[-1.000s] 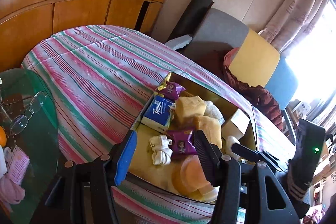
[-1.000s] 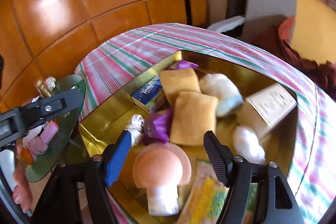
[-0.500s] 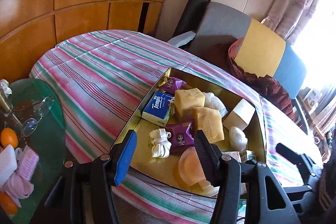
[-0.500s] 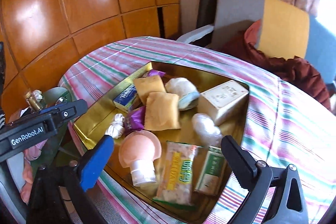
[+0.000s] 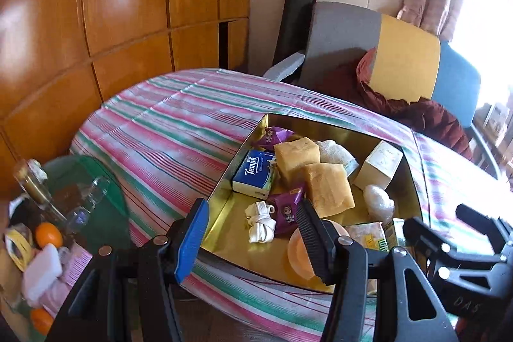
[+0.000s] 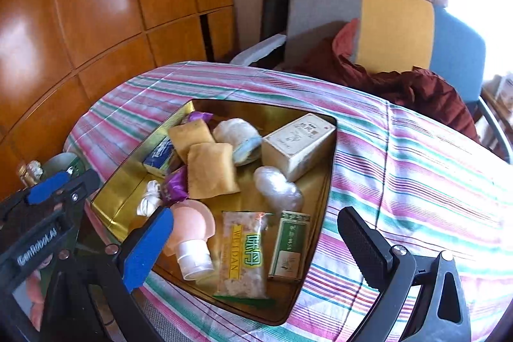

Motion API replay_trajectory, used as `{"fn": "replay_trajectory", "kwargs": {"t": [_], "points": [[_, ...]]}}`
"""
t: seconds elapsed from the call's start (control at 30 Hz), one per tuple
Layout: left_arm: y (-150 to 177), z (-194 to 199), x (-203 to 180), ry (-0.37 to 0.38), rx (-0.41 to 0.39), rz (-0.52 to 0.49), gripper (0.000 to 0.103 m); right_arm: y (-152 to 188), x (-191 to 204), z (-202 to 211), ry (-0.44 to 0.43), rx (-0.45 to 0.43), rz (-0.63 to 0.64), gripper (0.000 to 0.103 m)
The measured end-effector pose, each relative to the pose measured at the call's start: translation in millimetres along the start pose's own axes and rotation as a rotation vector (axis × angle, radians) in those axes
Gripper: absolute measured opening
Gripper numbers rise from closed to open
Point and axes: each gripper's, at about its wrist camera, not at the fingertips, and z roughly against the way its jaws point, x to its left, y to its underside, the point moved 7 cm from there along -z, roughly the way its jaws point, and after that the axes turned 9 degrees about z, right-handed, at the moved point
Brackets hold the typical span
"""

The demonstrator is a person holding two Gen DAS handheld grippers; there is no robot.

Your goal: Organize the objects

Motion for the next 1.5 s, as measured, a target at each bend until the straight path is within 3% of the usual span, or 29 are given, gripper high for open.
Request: {"fn": "replay_trajectory", "kwargs": {"t": [0.23,0.6,0.83,1.5], "points": [[-1,6,-4,-0.031,-0.013,-0.03,0.057,-1,-12,7,0.086,-0.005,-0.048,0.103],[7,0,-5,-0.044,0.056,-0.022,0.057,-1,-24,13,0.154,-0.009,-0.094,0.103],[10,-1,-5,-0.058,0.057,-0.035,0.057,0,-24,13,0.163,-0.003,-0.098,0.103],[13,4,-16,-0.004,0.069,-0.056,0.057,3,-24,10,0.22,0.007,-0.077,0.103]]}}
